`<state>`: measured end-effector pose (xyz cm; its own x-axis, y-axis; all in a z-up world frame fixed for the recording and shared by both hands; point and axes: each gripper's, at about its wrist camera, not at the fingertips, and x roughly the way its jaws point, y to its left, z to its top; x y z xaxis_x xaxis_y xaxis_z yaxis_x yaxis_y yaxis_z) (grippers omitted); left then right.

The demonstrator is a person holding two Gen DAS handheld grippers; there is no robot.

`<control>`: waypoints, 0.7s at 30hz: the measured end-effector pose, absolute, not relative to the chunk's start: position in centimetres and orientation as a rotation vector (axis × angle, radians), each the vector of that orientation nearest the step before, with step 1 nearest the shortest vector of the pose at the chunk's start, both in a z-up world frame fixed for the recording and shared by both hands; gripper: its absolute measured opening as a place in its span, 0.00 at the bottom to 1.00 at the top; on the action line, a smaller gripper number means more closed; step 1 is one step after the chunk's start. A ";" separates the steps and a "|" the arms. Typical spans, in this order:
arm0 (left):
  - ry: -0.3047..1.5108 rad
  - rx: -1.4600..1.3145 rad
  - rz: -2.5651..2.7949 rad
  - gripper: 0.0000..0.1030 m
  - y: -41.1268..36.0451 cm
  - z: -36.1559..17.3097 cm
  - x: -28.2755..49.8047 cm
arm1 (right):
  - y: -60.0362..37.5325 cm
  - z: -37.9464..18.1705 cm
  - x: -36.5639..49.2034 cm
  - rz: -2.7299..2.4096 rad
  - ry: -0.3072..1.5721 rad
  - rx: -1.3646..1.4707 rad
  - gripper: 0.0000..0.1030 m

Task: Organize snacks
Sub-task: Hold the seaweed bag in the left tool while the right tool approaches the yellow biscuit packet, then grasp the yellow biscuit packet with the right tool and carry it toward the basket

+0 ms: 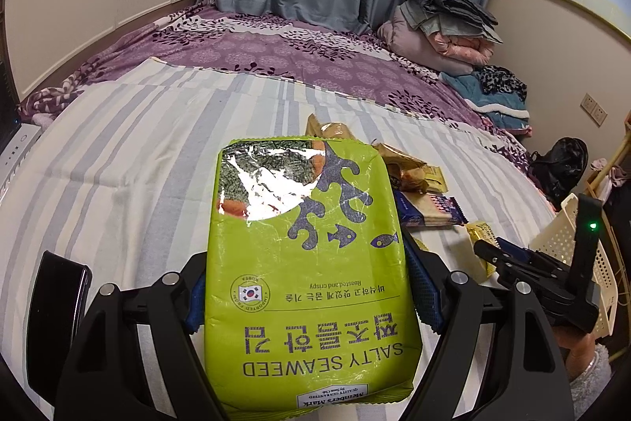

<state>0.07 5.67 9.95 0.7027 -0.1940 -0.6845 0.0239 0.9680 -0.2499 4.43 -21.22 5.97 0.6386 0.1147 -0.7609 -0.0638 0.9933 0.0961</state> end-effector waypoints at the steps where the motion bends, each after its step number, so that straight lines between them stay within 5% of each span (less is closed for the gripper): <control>1: 0.781 -0.225 -0.126 0.78 5.5 10.1 0.0 | -21.4 6.4 4.1 0.104 0.861 0.067 0.44; 21: 0.730 -0.136 -0.194 0.78 0.9 13.3 -1.2 | -28.5 13.6 -1.5 0.010 0.636 0.198 0.44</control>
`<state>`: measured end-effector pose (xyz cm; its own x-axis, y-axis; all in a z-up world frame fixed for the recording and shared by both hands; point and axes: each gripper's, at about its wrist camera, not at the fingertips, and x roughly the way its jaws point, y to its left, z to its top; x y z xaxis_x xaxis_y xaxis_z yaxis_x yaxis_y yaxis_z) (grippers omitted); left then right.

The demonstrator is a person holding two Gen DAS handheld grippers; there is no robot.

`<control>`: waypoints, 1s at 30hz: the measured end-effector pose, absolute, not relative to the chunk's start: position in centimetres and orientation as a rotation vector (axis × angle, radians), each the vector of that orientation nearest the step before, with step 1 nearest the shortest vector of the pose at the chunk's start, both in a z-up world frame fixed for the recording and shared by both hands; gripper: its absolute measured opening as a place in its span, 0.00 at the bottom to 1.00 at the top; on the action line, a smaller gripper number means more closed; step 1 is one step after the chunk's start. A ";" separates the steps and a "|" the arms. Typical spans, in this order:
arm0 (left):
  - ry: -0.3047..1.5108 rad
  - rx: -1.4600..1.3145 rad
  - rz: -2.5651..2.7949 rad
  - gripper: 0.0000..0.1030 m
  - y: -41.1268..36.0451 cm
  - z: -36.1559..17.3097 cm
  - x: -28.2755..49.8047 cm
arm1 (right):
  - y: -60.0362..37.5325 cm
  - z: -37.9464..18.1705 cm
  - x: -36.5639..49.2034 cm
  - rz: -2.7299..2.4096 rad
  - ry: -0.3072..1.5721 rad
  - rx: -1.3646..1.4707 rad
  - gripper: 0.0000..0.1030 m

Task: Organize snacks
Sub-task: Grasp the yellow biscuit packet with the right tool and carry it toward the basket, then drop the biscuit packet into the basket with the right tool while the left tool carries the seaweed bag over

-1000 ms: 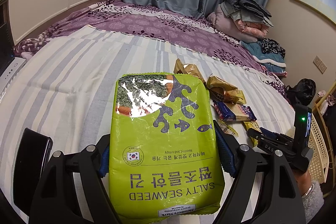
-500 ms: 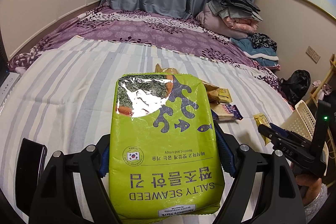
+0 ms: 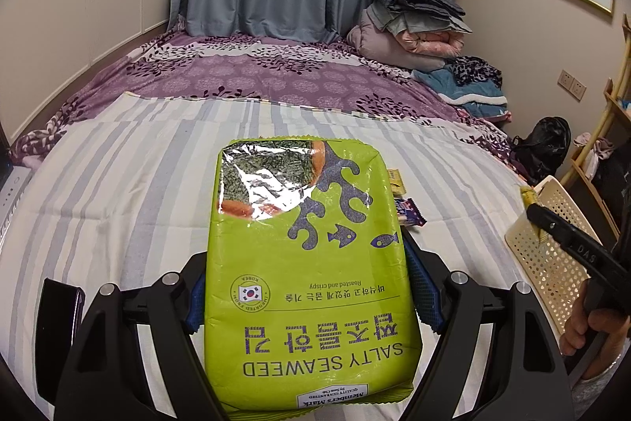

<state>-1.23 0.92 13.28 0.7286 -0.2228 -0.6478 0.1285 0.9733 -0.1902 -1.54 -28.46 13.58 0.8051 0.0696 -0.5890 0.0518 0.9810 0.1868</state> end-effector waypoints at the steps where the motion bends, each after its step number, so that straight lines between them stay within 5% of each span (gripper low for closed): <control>1: 0.728 -0.131 -0.198 0.78 0.7 13.4 -1.3 | -28.9 13.8 -1.8 0.002 0.627 0.203 0.44; 30: 0.674 0.019 -0.414 0.78 -12.1 16.9 -2.2 | -44.9 15.1 -12.1 -0.394 0.548 0.306 0.44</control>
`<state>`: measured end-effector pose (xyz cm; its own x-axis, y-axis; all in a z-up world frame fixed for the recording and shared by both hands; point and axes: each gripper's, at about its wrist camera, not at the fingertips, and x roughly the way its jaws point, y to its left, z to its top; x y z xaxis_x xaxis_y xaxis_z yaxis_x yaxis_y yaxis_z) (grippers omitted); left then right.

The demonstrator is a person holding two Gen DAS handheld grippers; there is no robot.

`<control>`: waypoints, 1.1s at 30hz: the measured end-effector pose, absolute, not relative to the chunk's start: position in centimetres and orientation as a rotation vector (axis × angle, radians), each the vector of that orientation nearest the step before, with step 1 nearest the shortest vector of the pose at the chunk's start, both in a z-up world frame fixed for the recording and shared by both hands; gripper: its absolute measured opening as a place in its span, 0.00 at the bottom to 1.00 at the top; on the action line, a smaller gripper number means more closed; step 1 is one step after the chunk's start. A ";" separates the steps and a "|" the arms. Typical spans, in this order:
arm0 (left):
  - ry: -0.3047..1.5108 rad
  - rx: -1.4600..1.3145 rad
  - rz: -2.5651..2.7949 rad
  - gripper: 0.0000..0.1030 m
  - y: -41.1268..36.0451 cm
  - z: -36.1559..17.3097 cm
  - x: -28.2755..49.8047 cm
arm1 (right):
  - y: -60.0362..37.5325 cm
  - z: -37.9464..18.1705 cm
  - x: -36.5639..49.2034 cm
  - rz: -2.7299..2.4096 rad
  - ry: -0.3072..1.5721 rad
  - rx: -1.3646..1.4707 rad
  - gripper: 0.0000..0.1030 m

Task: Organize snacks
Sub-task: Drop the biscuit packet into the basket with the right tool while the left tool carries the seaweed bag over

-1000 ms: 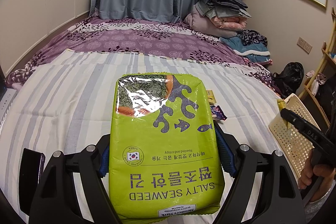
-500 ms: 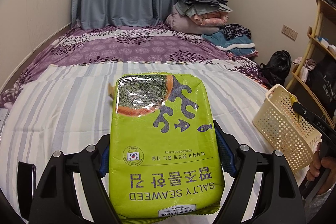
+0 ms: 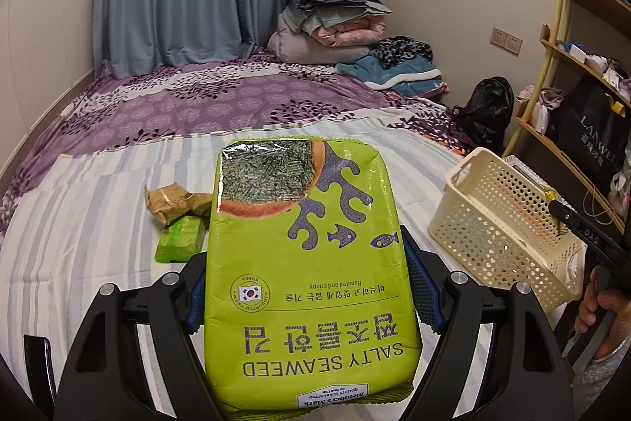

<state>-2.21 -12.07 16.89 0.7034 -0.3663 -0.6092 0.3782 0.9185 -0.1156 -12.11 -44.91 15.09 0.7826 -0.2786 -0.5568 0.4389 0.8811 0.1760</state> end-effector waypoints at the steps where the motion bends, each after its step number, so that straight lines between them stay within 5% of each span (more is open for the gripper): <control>1: 0.670 0.023 -0.420 0.78 -12.4 17.1 -2.3 | -45.3 15.1 -12.4 -0.402 0.547 0.310 0.44; 9: 0.657 0.050 -0.471 0.78 -14.6 17.9 -2.9 | -47.2 14.3 -13.8 -0.461 0.557 0.347 0.46; 13: 0.660 0.071 -0.497 0.78 -16.1 18.0 -3.0 | -48.1 14.1 -14.7 -0.481 0.542 0.378 0.65; 33: 0.623 0.155 -0.660 0.78 -24.1 19.7 -4.0 | -51.3 14.2 -18.9 -0.591 0.459 0.447 0.72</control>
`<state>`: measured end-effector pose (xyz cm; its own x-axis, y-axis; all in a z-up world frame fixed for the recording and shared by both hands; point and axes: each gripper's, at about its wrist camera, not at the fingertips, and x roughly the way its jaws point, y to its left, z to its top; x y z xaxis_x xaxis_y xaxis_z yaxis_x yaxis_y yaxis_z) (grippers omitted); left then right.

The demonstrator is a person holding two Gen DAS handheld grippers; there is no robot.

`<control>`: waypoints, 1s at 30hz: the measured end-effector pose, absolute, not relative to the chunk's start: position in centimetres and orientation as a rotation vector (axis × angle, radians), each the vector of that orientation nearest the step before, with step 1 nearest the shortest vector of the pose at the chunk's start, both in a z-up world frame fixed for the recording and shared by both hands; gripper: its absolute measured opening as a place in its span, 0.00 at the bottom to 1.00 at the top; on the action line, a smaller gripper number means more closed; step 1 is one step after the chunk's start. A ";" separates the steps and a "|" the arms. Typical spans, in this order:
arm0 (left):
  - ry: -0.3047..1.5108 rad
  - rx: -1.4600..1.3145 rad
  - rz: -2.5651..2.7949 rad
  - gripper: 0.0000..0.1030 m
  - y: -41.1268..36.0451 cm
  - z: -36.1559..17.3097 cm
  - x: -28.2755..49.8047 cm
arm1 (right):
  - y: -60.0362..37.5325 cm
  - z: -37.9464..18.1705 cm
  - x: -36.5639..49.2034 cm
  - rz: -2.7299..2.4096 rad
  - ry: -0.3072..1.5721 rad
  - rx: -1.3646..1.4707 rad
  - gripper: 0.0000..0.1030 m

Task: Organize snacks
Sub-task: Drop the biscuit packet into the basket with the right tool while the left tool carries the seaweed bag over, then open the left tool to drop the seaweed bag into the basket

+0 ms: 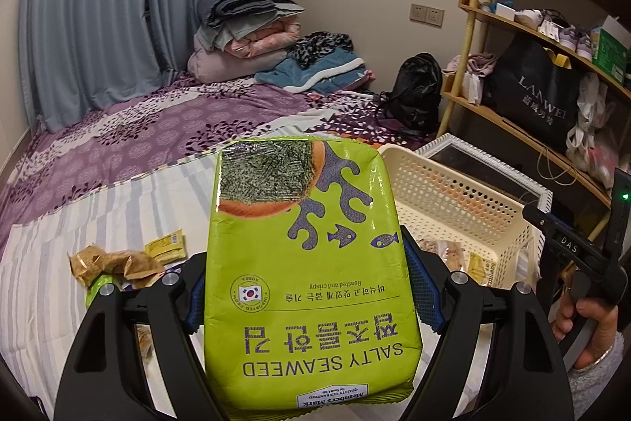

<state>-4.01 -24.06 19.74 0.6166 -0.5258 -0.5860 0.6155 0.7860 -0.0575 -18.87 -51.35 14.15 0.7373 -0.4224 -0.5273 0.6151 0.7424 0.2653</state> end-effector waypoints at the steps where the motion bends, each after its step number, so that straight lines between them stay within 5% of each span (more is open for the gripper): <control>1: 0.620 0.160 -0.673 0.78 -24.6 19.9 -4.0 | -51.4 14.1 -19.0 -0.593 0.458 0.450 0.73; 26: 0.645 0.278 -0.892 0.79 -38.8 17.9 -1.3 | -52.2 13.0 -19.1 -0.575 0.475 0.480 0.74; 30: 0.640 0.305 -0.892 0.97 -40.2 17.1 -0.9 | -52.1 12.9 -18.9 -0.570 0.485 0.481 0.74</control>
<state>-0.90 -40.17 17.05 0.4601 -0.6236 -0.6320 0.7985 0.6019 -0.0125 -18.91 -52.14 12.90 0.7381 -0.3885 -0.5516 0.6066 0.7401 0.2904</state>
